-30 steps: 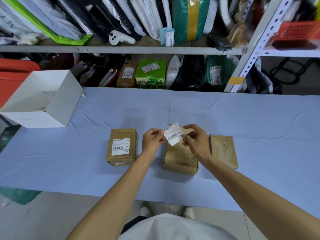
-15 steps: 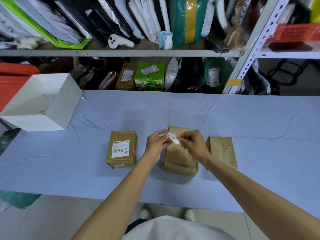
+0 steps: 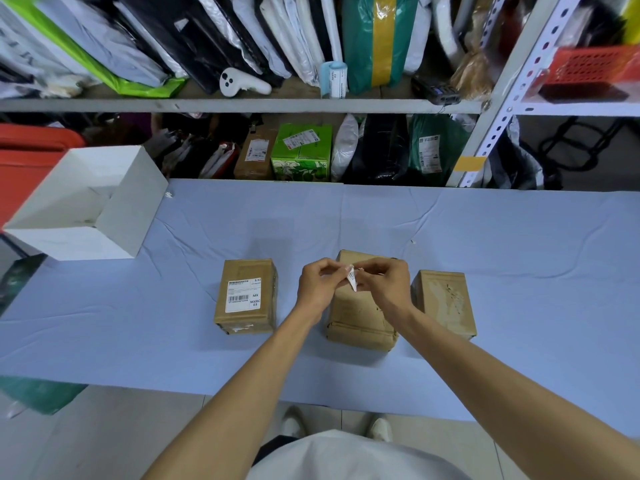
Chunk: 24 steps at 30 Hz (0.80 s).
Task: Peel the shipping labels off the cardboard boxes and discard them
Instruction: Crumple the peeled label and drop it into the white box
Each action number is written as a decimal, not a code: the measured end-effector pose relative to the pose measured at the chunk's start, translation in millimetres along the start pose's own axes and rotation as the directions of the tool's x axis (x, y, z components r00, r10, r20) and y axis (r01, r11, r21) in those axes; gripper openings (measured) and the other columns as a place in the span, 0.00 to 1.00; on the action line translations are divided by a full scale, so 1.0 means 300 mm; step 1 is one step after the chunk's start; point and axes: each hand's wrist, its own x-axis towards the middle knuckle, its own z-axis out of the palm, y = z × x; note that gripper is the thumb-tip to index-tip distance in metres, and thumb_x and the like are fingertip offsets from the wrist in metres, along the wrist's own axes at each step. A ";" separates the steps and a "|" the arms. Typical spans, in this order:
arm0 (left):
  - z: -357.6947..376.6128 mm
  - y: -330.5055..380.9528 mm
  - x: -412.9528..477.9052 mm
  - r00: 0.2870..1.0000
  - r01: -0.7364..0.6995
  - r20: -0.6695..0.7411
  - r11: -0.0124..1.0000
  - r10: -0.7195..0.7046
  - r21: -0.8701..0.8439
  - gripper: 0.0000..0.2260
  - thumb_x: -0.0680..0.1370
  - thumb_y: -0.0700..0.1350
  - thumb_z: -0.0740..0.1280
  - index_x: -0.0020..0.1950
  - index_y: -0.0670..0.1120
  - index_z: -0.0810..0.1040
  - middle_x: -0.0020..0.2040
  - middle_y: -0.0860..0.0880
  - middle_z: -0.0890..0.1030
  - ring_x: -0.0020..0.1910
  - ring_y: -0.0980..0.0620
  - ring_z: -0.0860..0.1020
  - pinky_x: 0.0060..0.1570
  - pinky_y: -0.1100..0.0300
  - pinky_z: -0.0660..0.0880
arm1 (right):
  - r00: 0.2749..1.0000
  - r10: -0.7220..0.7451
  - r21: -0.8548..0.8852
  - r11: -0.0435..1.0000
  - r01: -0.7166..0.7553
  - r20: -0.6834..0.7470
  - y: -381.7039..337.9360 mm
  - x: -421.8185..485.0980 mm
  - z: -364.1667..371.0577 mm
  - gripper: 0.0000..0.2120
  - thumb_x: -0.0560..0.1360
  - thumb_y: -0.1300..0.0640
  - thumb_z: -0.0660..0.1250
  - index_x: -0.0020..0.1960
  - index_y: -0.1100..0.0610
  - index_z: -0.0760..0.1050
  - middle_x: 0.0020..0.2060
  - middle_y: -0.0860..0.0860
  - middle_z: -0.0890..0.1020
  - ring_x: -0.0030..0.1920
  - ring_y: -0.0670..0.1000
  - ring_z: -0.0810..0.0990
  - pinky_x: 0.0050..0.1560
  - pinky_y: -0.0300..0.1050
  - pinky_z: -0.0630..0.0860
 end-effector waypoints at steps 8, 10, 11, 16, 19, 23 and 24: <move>-0.010 0.004 -0.032 0.994 -0.110 0.044 0.973 0.103 0.204 0.03 0.70 0.46 0.76 0.39 0.48 0.83 0.40 0.50 0.84 0.45 0.53 0.82 0.48 0.62 0.78 | 0.997 0.078 0.041 0.996 -0.079 0.025 0.010 0.014 -0.002 0.05 0.67 0.73 0.69 0.40 0.67 0.83 0.36 0.62 0.84 0.37 0.57 0.84 0.36 0.43 0.80; -0.008 -0.001 -0.027 0.992 -0.113 -0.028 0.959 0.124 0.258 0.05 0.72 0.46 0.75 0.41 0.45 0.83 0.40 0.50 0.84 0.43 0.54 0.82 0.44 0.65 0.78 | 0.992 0.106 0.072 0.991 -0.111 0.066 0.007 0.014 0.007 0.07 0.68 0.73 0.67 0.43 0.68 0.83 0.38 0.63 0.84 0.41 0.57 0.85 0.41 0.44 0.82; -0.005 -0.004 -0.023 0.989 -0.099 -0.082 0.957 0.125 0.273 0.05 0.73 0.46 0.74 0.42 0.44 0.83 0.40 0.50 0.85 0.42 0.55 0.82 0.43 0.65 0.77 | 0.988 0.117 0.079 0.989 -0.125 0.099 0.002 0.011 0.012 0.09 0.69 0.74 0.66 0.44 0.67 0.83 0.40 0.63 0.84 0.43 0.58 0.85 0.45 0.45 0.82; 0.000 -0.017 -0.014 0.988 0.001 -0.154 0.981 0.029 0.193 0.07 0.76 0.44 0.71 0.38 0.45 0.82 0.37 0.47 0.85 0.39 0.50 0.84 0.48 0.51 0.81 | 0.983 -0.029 -0.233 0.970 0.072 0.182 0.006 0.008 0.012 0.08 0.70 0.63 0.72 0.47 0.54 0.85 0.34 0.43 0.80 0.38 0.44 0.77 0.44 0.40 0.74; 0.007 -0.010 -0.018 0.987 0.020 -0.162 0.985 0.008 0.173 0.07 0.76 0.44 0.71 0.37 0.46 0.82 0.37 0.47 0.85 0.36 0.51 0.84 0.43 0.56 0.81 | 0.968 -0.070 -0.293 0.945 0.141 0.240 0.003 0.019 -0.012 0.07 0.71 0.61 0.73 0.48 0.54 0.85 0.40 0.46 0.84 0.45 0.46 0.81 0.49 0.44 0.77; 0.021 0.011 -0.020 0.992 0.019 -0.126 0.991 -0.003 0.129 0.04 0.76 0.41 0.70 0.41 0.44 0.80 0.41 0.44 0.84 0.40 0.48 0.84 0.42 0.62 0.81 | 0.977 -0.094 -0.319 0.935 0.153 0.192 -0.011 0.025 -0.024 0.08 0.70 0.68 0.70 0.46 0.60 0.85 0.34 0.54 0.85 0.35 0.49 0.82 0.40 0.44 0.78; 0.023 0.017 -0.022 0.994 0.012 -0.111 0.989 0.004 0.145 0.03 0.76 0.40 0.70 0.42 0.44 0.80 0.42 0.44 0.84 0.41 0.48 0.84 0.42 0.62 0.81 | 0.982 -0.084 -0.320 0.938 0.136 0.170 -0.011 0.030 -0.027 0.09 0.70 0.69 0.68 0.46 0.62 0.84 0.34 0.56 0.84 0.34 0.50 0.82 0.40 0.44 0.78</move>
